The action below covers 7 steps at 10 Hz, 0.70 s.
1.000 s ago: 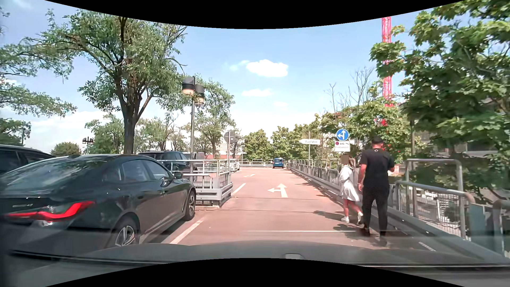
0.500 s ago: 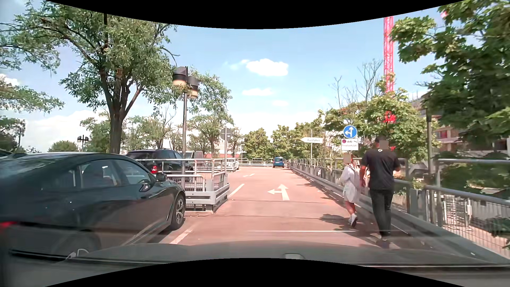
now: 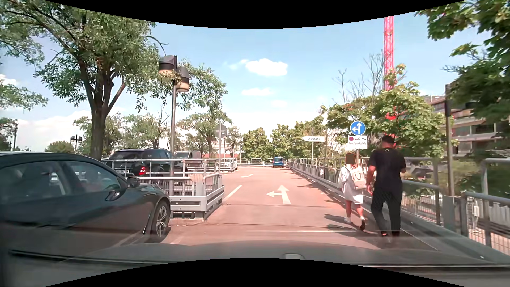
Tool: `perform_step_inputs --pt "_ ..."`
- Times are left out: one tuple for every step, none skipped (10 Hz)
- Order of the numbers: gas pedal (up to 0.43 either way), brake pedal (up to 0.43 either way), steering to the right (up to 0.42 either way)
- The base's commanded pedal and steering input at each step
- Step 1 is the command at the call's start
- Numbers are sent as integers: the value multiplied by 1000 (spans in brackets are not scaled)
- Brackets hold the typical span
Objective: Follow the waypoints while adhering to traffic rules and regulations
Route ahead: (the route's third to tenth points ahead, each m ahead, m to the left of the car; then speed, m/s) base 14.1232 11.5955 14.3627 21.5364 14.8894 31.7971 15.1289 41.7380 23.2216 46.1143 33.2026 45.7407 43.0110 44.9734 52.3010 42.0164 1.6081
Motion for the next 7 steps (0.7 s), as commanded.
perform_step_inputs --pt "0 30 39" --pt "0 30 43" --pt "0 30 43" --pt "0 30 41" --pt "0 30 39" --pt "0 24 36" --pt "0 24 35"
